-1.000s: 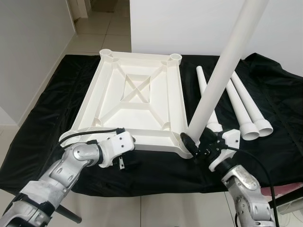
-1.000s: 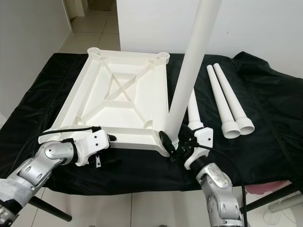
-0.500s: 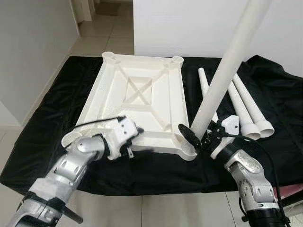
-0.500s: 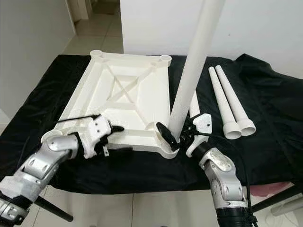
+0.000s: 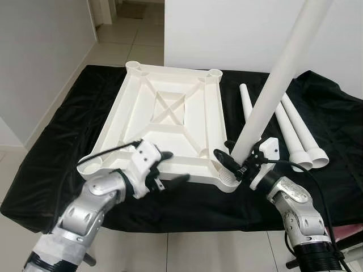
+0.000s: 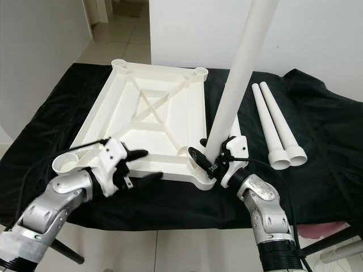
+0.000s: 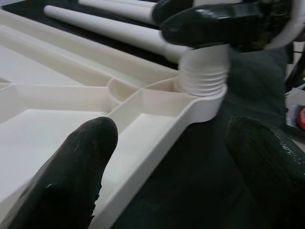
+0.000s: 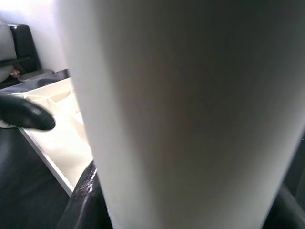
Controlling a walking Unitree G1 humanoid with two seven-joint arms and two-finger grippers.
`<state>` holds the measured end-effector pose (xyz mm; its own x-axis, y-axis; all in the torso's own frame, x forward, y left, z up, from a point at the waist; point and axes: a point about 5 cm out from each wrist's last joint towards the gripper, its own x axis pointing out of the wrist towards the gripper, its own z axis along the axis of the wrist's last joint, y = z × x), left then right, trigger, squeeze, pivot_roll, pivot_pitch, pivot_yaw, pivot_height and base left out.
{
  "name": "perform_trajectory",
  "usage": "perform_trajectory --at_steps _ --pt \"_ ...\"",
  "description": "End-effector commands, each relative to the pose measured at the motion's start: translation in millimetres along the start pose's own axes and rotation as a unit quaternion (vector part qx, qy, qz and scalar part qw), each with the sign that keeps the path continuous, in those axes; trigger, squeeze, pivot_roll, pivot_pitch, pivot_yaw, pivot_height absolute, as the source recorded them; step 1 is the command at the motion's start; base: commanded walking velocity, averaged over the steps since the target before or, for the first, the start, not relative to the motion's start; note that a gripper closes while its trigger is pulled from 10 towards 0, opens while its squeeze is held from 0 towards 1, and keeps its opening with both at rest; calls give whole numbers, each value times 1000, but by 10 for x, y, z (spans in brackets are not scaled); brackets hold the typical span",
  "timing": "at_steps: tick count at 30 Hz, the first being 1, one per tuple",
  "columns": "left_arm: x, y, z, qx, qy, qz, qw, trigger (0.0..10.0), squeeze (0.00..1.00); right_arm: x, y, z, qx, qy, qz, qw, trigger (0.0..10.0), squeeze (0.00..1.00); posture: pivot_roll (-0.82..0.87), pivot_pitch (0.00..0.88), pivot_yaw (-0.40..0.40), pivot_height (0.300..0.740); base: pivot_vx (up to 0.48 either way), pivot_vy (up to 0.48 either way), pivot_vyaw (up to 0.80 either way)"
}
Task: Building children table
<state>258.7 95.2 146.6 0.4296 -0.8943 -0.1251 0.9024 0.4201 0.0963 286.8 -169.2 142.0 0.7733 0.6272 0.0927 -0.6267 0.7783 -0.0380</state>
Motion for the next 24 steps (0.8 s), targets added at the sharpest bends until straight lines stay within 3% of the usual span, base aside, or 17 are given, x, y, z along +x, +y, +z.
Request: perform_trajectory --at_steps 1,5,16,19,24 --pt "74 -124 14 -4 -1 -10 1000 10000 0 -4 -40 -58 5 21 -22 1000 10000 0 21 0 -59 740 0 0 0" --pt "108 -176 42 -5 -7 -7 1000 10000 0 11 -23 -57 16 20 -33 999 10000 0 20 0 -60 740 0 0 0" --pt "209 -197 56 -40 -25 38 998 10000 0 50 30 -39 9 24 -165 986 10000 0 16 0 -56 740 0 0 0" --pt "249 -192 43 -44 -26 57 997 10000 0 22 58 -75 20 25 -270 962 10000 0 18 0 -59 740 0 0 0" --pt "254 -157 50 -43 -26 67 997 10000 0 -16 105 -124 29 26 -332 942 10000 0 20 0 -62 740 0 0 0"
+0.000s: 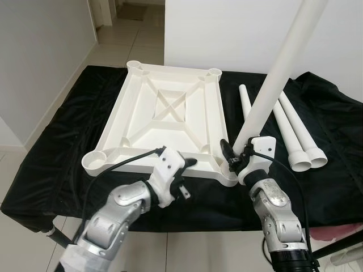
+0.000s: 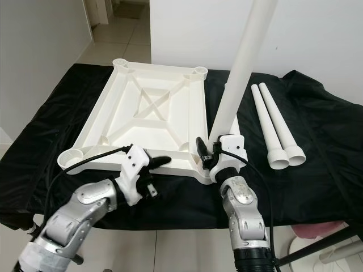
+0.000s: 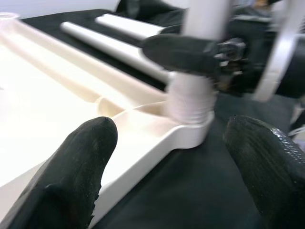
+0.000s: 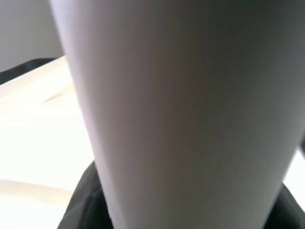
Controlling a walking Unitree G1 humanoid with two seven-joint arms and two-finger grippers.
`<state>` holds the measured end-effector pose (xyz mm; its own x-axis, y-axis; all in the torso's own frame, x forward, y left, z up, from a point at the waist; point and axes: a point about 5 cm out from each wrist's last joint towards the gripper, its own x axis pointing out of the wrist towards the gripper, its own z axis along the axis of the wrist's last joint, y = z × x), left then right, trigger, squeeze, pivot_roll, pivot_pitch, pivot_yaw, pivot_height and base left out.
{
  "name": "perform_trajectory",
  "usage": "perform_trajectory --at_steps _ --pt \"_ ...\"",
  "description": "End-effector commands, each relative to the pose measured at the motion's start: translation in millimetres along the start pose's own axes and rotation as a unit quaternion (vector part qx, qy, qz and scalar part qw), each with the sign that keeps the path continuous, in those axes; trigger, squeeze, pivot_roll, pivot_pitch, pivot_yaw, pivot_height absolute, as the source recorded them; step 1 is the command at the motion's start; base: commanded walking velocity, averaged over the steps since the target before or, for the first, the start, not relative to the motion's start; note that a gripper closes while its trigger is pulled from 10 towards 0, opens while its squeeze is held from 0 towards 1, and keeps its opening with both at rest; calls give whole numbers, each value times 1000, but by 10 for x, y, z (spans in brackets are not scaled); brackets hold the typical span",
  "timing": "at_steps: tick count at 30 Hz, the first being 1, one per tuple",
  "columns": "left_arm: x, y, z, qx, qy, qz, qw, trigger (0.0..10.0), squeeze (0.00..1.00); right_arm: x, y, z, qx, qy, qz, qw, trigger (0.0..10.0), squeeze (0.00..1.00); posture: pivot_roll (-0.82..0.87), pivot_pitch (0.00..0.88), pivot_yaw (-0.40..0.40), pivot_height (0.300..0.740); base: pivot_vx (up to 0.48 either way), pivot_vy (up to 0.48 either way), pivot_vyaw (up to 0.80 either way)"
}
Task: Building children table
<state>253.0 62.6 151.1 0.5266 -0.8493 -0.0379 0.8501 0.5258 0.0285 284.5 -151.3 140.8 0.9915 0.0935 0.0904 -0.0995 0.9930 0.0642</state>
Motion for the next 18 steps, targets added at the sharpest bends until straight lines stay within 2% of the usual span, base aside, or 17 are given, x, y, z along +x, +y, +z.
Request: perform_trajectory --at_steps 1,5,7,12,13,18 --pt "-8 31 -44 -3 14 11 1000 10000 0 -63 -106 -105 -2 28 -47 999 10000 0 20 0 -62 740 0 0 0" --pt "15 48 -19 0 12 15 1000 10000 0 -127 -7 -169 20 39 -68 997 10000 0 20 0 -67 740 0 0 0" --pt "34 45 -5 2 8 15 1000 10000 0 -136 71 -176 27 37 -63 997 10000 0 17 0 -63 740 0 0 0" --pt "81 25 4 1 4 8 1000 10000 0 -113 108 -164 35 31 -41 998 10000 0 4 0 -57 740 0 0 0" --pt "93 17 6 0 3 5 1000 10000 0 -107 107 -147 32 27 -42 998 10000 1000 -6 0 -54 740 0 0 0" --pt "114 -7 15 0 0 -5 1000 10000 0 -109 94 -86 28 11 -27 999 10000 1000 -17 0 -51 740 0 0 0"
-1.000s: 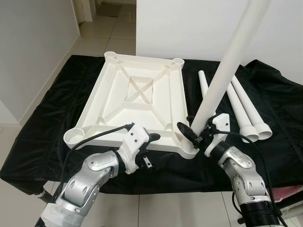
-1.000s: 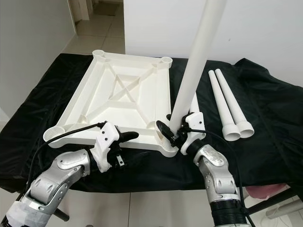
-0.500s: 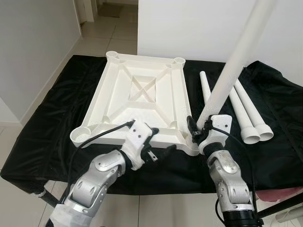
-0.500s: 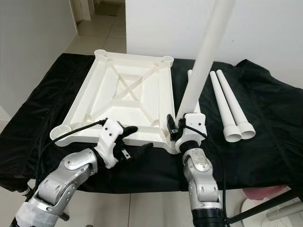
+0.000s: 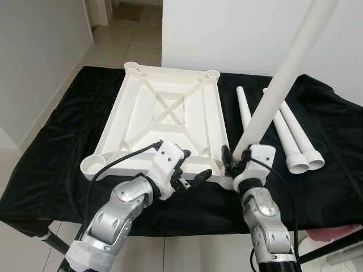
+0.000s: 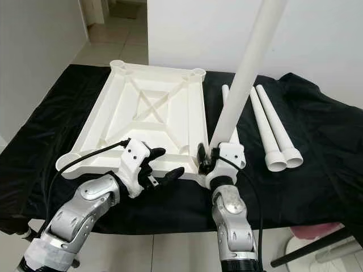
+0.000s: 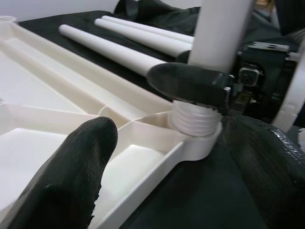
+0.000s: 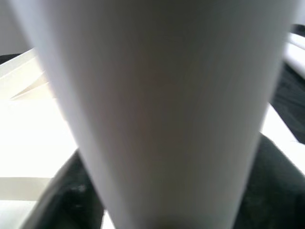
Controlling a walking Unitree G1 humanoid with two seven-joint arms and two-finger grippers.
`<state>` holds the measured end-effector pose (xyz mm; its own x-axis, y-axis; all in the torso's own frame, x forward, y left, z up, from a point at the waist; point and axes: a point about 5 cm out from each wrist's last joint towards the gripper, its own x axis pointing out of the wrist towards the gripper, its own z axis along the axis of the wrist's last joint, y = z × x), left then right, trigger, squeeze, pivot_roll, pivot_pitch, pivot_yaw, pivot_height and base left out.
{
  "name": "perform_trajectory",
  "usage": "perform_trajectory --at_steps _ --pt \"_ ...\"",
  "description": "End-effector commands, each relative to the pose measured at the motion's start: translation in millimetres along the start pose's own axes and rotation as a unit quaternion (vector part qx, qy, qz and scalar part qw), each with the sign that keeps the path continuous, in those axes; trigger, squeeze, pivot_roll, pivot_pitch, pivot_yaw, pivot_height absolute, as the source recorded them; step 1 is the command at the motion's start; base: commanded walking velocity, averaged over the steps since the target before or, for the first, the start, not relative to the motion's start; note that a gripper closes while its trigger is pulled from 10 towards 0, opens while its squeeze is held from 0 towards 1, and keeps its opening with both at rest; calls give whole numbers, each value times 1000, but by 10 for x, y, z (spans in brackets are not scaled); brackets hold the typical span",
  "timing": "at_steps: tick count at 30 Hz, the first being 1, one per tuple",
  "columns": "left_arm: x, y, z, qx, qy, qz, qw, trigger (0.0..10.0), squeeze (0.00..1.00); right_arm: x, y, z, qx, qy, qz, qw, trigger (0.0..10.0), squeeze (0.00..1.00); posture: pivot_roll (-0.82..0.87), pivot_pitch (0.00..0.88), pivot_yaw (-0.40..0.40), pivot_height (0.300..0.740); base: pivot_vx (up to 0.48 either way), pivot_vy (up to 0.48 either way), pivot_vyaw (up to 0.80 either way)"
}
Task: Building children table
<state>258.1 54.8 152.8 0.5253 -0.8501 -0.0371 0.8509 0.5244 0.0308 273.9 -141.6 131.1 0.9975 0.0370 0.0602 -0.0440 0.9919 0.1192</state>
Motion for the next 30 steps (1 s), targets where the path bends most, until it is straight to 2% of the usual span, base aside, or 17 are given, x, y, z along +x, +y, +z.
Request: perform_trajectory --at_steps 1,3,8,9,10,11,13,17,18,20,22,23,24,30 --pt "22 -10 -5 -1 0 -5 1000 10000 0 -4 -7 8 3 -1 3 1000 10000 1000 -17 0 -51 740 0 0 0" --pt "35 -44 -14 -2 2 -18 1000 10000 0 -8 -45 58 1 -11 37 999 10000 1000 -34 0 -52 740 0 0 0" --pt "31 -70 -35 -5 10 -27 1000 10000 0 -9 -81 86 4 -13 73 997 10000 1000 -40 0 -52 740 0 0 0" --pt "26 -88 -35 -6 11 -36 999 10000 0 -11 -107 109 -2 -14 98 995 10000 957 -39 0 -54 740 0 0 0" --pt "26 -88 -35 -6 11 -36 999 10000 0 -11 -107 109 -2 -14 98 995 10000 957 -39 0 -54 740 0 0 0" --pt "21 -92 -28 0 13 -40 999 10000 0 -10 -132 139 -9 -18 123 992 10000 0 -35 0 -58 740 0 0 0" --pt "8 -77 -43 11 17 -45 999 10000 0 -10 -166 131 -31 -11 177 984 10000 0 -31 0 -60 740 0 0 0" --pt "-7 -60 -55 12 24 -46 999 10000 0 12 -217 82 -36 3 207 978 10000 0 -17 0 -67 740 0 0 0" --pt "-13 -58 -50 14 24 -45 999 10000 0 25 -242 67 -42 7 217 975 8078 0 -14 0 -64 740 0 0 0" --pt "-18 -58 -44 15 24 -45 999 10000 0 32 -254 59 -46 9 224 973 8078 0 -13 0 -62 740 0 0 0" --pt "-24 -61 -44 14 23 -41 999 10000 0 48 -269 40 -50 14 241 969 510 0 -8 0 -60 740 0 0 0" --pt "-24 -61 -44 14 23 -41 999 10000 0 48 -269 40 -50 14 241 969 510 0 -8 0 -60 740 0 0 0" --pt "-31 -73 -47 14 23 -41 999 10000 0 60 -280 27 -51 19 252 966 0 0 0 0 -60 740 0 0 0" --pt "-43 -80 -53 19 25 -39 999 10000 0 116 -342 3 -69 24 255 964 0 0 10 0 -54 740 0 0 0"
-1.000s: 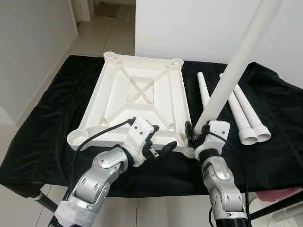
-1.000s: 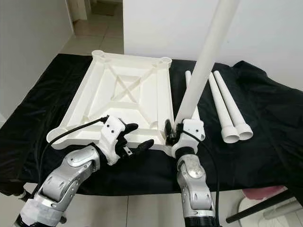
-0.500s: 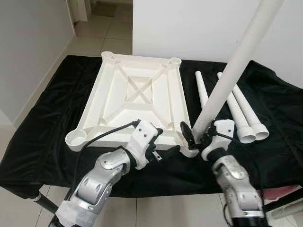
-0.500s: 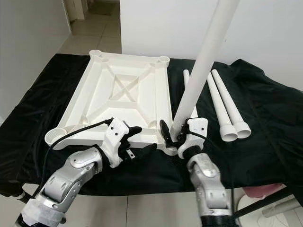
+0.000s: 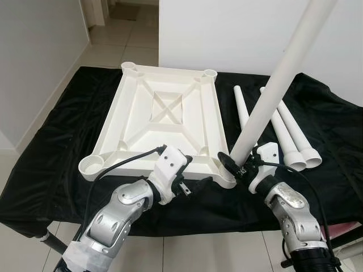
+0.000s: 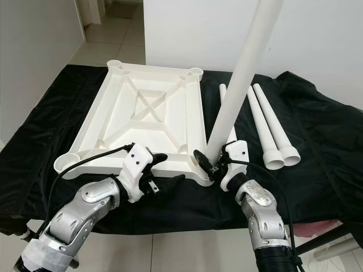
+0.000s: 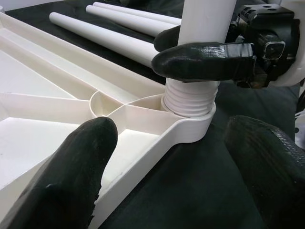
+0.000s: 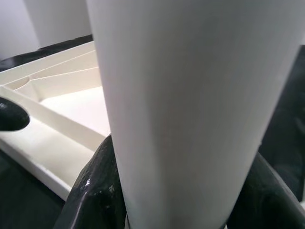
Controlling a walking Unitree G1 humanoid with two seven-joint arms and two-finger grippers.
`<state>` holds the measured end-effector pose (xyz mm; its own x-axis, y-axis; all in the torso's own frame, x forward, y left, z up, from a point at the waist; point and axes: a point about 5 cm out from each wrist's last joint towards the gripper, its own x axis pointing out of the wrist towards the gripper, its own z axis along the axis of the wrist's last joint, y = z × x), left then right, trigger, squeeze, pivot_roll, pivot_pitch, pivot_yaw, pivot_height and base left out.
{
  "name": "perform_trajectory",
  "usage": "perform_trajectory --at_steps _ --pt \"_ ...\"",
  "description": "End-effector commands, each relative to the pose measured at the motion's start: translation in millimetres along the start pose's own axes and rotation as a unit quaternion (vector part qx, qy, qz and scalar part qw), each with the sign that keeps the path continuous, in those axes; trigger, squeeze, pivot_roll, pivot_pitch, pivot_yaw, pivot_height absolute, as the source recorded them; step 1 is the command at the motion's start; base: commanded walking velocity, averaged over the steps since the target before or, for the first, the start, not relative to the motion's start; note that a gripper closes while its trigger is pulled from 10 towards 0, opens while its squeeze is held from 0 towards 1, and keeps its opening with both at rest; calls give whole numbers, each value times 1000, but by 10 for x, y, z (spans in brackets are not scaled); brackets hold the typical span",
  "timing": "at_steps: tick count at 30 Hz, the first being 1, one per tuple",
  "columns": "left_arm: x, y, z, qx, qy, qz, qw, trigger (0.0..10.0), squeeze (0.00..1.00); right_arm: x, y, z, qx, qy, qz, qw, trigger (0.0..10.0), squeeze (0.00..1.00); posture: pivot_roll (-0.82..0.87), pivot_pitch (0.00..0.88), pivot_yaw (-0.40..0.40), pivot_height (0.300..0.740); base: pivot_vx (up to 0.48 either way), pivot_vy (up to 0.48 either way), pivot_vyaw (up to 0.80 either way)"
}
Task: Building children table
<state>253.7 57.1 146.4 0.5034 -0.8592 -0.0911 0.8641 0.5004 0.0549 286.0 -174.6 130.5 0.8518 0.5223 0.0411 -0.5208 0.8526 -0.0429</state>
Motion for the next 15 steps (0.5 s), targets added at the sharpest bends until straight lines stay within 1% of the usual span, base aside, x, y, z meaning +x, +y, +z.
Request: perform_trajectory --at_steps 1,3,4,5,7,9,11,12,14,15 --pt "4 -47 6 6 -3 -24 1000 10000 0 6 -23 -41 -1 8 6 1000 0 0 8 0 -46 740 0 0 0" --pt "14 -37 4 10 -6 -19 1000 10000 0 7 -42 -58 2 11 8 1000 0 0 8 0 -48 740 0 0 0" --pt "27 -36 -3 4 -8 -16 1000 10000 0 7 -43 -63 10 10 6 1000 10000 0 10 0 -47 740 0 0 0" --pt "27 -36 -3 4 -8 -16 1000 10000 0 7 -43 -63 10 10 6 1000 10000 0 10 0 -47 740 0 0 0" --pt "57 -27 -25 -9 -9 -11 1000 10000 0 3 -47 -77 25 6 -16 1000 10000 0 3 0 -42 740 0 0 0" --pt "57 -26 -33 -12 -9 -11 1000 10000 0 3 -51 -84 27 5 -22 999 10000 0 3 0 -42 740 0 0 0" --pt "53 -20 -58 -10 -6 -11 1000 10000 0 7 -44 -112 36 8 -48 998 10000 0 0 0 -36 740 0 0 0" --pt "53 -20 -58 -10 -6 -11 1000 10000 0 7 -44 -112 36 8 -48 998 10000 0 0 0 -36 740 0 0 0" --pt "62 2 -44 -6 -10 -5 1000 10000 0 9 -54 -131 34 10 -84 996 10000 0 -4 0 -21 740 0 0 0" --pt "62 2 -44 -6 -10 -5 1000 10000 0 9 -54 -131 34 10 -84 996 10000 0 -4 0 -21 740 0 0 0"
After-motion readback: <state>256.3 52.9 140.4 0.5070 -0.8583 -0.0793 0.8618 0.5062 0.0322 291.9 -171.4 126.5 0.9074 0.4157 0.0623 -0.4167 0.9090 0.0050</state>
